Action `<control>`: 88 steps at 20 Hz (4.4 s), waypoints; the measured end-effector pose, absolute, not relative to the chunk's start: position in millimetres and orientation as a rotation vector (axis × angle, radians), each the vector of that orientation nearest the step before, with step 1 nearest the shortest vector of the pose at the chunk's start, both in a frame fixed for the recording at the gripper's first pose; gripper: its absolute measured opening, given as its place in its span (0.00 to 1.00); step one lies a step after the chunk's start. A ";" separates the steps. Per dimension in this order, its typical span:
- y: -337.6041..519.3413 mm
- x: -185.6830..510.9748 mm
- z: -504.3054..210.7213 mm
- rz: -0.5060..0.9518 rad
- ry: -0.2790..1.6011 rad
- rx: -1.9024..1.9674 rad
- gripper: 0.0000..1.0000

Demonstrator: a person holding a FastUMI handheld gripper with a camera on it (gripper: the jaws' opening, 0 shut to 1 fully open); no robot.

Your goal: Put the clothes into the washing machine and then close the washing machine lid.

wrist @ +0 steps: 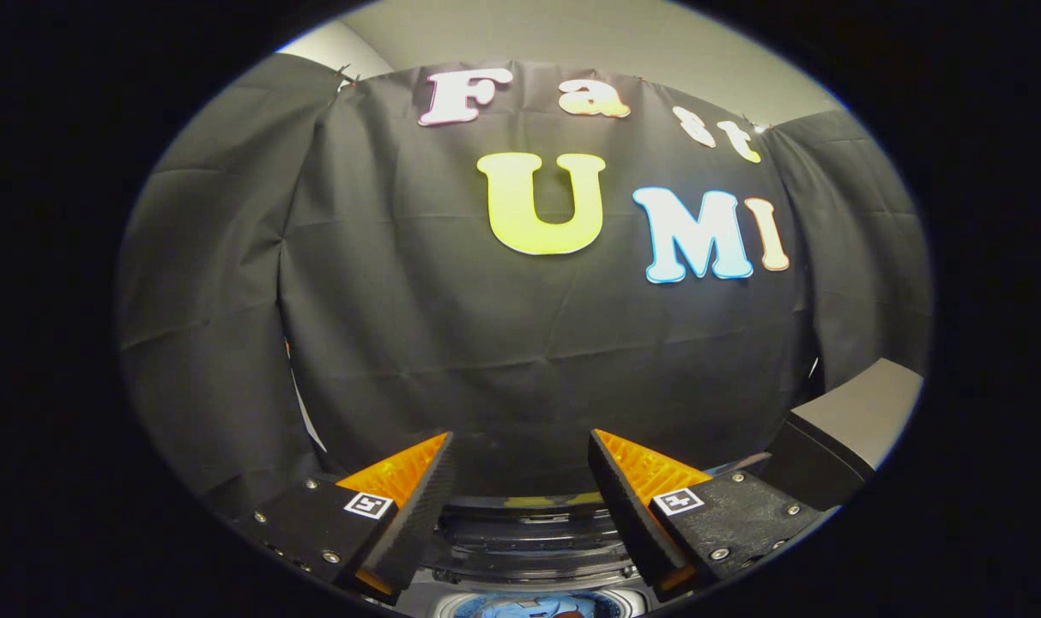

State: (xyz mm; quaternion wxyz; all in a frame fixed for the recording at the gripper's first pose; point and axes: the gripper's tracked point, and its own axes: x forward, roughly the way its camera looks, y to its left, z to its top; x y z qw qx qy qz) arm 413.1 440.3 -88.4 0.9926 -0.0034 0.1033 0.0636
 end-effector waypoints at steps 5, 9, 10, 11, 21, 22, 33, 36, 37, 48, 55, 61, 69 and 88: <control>446.2 437.0 -108.8 0.111 0.278 0.013 0.95; 444.1 442.4 -118.7 0.079 0.317 0.040 0.95; 444.0 442.4 -119.4 0.083 0.319 0.034 0.95; 444.8 441.0 -118.5 0.085 0.320 0.017 0.95; 443.4 405.8 -115.8 0.108 0.235 -0.017 0.96; 443.8 401.5 -114.8 0.112 0.228 -0.017 0.96; 439.3 350.8 -122.3 0.122 0.173 -0.021 0.96; 438.2 340.3 -125.6 0.123 0.166 -0.023 0.96; 438.1 336.7 -127.5 0.123 0.165 -0.022 0.96; 433.8 293.8 -151.4 0.147 0.178 -0.016 0.95; 427.5 252.6 -202.0 0.163 0.263 -0.021 0.95; 426.9 237.1 -195.3 0.193 0.253 -0.017 0.95; 390.7 202.5 -127.3 0.236 0.166 -0.031 0.95; 178.1 95.0 -34.2 0.194 0.063 -0.021 0.96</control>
